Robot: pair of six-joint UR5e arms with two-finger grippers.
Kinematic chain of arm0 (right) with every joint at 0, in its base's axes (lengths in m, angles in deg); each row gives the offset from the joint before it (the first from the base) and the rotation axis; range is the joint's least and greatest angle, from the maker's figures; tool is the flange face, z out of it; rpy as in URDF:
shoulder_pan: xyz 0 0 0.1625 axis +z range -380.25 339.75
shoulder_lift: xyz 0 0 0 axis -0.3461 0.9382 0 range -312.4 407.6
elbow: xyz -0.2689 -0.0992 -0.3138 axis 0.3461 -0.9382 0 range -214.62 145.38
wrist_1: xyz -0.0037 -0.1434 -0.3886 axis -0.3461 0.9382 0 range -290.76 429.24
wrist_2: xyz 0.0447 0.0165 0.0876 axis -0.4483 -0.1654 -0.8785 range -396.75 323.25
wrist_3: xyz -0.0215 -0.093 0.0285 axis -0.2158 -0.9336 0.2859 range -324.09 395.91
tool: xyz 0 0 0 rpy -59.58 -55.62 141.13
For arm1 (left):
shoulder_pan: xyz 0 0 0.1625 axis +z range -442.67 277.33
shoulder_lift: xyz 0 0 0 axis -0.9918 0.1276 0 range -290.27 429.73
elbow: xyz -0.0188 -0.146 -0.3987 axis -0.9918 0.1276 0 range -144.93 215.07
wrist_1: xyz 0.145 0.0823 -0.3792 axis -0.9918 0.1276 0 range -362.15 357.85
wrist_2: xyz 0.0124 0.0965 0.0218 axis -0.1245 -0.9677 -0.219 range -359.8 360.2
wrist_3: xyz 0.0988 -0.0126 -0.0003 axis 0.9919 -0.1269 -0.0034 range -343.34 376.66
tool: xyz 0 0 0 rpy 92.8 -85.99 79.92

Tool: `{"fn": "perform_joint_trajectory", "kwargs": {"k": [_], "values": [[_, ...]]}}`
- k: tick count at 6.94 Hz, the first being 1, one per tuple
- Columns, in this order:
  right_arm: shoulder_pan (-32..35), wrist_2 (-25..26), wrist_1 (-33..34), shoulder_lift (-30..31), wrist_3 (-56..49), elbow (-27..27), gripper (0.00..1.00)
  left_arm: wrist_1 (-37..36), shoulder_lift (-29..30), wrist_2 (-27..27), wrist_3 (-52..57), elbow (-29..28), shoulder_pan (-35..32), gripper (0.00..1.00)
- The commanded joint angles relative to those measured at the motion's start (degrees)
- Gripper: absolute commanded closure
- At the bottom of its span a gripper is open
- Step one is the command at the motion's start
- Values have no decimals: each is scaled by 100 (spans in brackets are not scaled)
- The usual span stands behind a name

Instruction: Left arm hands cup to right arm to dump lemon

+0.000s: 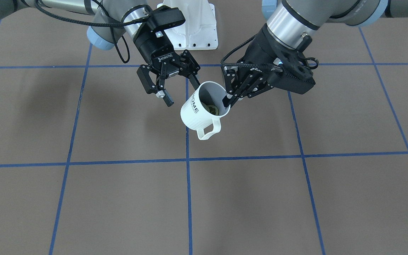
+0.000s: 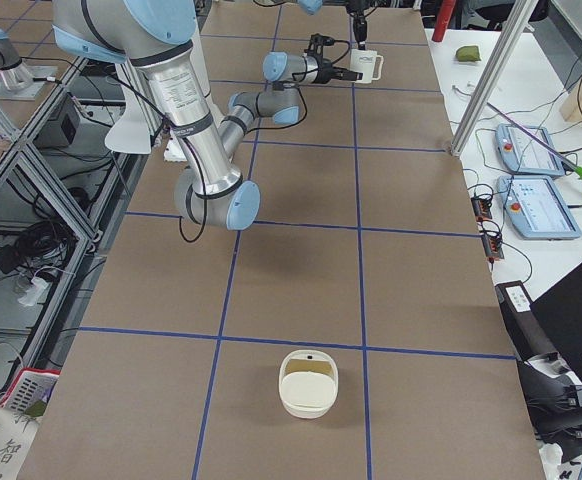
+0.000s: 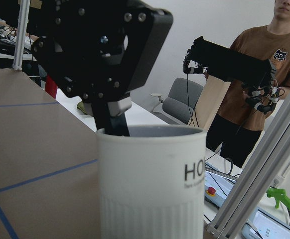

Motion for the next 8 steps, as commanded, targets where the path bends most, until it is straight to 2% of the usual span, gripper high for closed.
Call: {"fn": "perform_joint_trajectory", "kwargs": {"k": [1, 8], "values": [[-7, 5, -3, 13, 0, 0, 0, -3, 10, 0, -175, 73, 125, 100], [-15, 13, -3, 40, -9, 0, 0, -47, 72, 53, -254, 250, 301, 100]]}}
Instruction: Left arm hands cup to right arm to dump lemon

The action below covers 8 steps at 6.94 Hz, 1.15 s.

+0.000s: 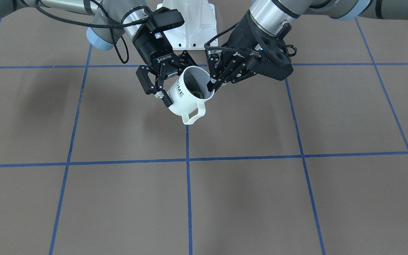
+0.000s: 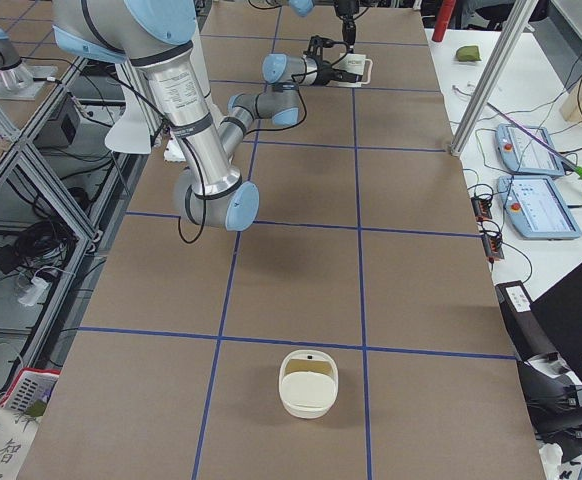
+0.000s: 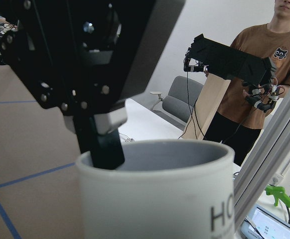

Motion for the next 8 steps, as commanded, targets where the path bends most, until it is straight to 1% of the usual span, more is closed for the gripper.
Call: {"fn": "perform_joint_trajectory", "kwargs": {"k": [1, 3, 4, 5, 6, 7, 8], "values": [[-6, -1, -9, 1, 0, 0, 0, -4, 38, 1, -5, 28, 69, 100], [3, 17, -26, -8, 0, 0, 0, -4, 65, 1, -5, 19, 96, 100], [3, 148, -52, -17, 9, 17, 6, -4, 56, 1, -5, 37, 96, 100], [-15, 158, -53, 9, 18, 26, 45, 5, 65, 1, 4, 37, 96, 100], [-84, 166, -27, 27, 44, 26, 86, 13, 74, -16, 91, 19, 96, 1], [-94, 166, -26, 192, 331, 26, 100, 5, 65, 10, 92, 54, 87, 0], [-94, 166, -18, 281, 639, 26, 100, 5, 65, 27, 100, 54, 52, 0]]}}
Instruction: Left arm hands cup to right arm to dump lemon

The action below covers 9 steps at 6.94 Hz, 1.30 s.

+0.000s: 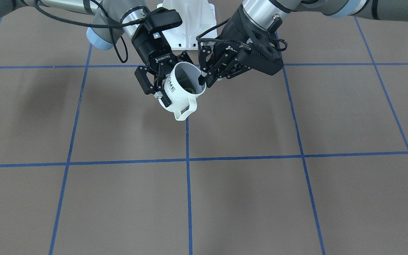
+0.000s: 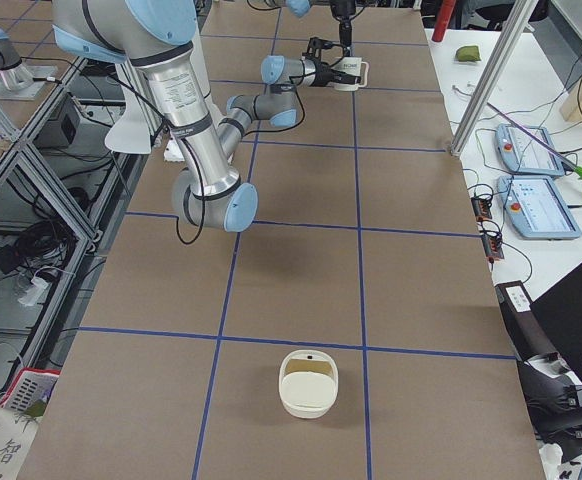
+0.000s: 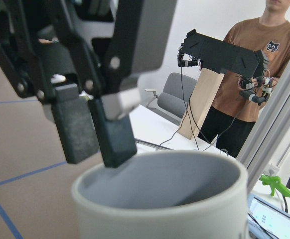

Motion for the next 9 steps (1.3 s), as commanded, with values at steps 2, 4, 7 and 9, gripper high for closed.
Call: {"fn": "perform_joint_trajectory", "kwargs": {"k": [2, 4, 7, 9], "values": [[-3, 3, 10, 160, 726, -8, 100, -37, -44, 684, 304, 1, -502, 0], [154, -6, 9, 195, 2385, 36, 100, -290, -385, 960, 1207, -34, -934, 0], [698, -58, 62, 431, 3366, 62, 100, -1247, -1089, 943, 3507, 1, -1531, 0], [1076, -363, 45, 913, 3375, 412, 100, -1329, -1869, 934, 5299, -69, -1961, 0]]}}
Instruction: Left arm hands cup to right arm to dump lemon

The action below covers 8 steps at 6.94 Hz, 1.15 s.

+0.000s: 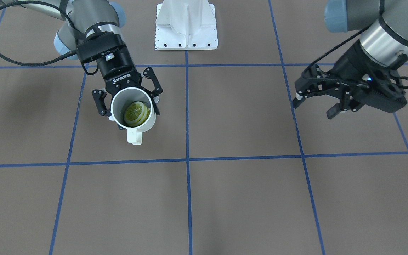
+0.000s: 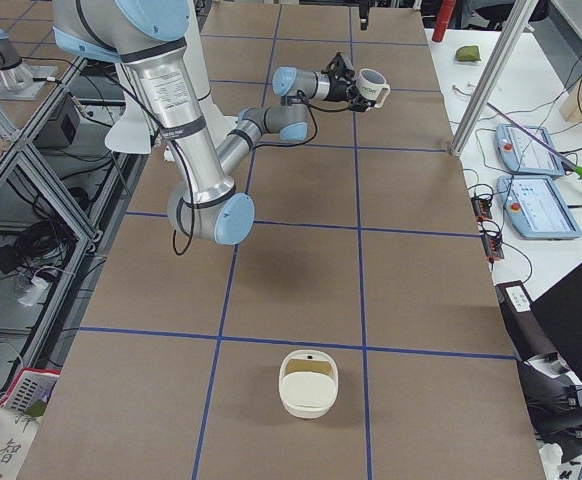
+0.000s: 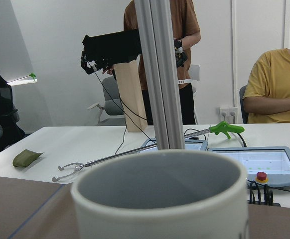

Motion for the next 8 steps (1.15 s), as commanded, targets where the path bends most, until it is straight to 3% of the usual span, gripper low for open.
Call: {"fn": "perform_joint_trajectory", "kwargs": {"k": [1, 3, 6, 8], "values": [[364, -369, -37, 673, 25, 535, 100, -75, -741, -43, 1742, -118, -435, 0], [470, -450, -395, 1709, 17, 1055, 100, -75, -1286, -44, 3306, -434, -927, 0], [664, -661, -2536, 3789, 25, 1004, 100, -75, -1500, -35, 3718, -479, -1219, 0], [830, -661, -4134, 4760, 191, 436, 100, -92, -1596, -26, 3692, -505, -1228, 0]]}}
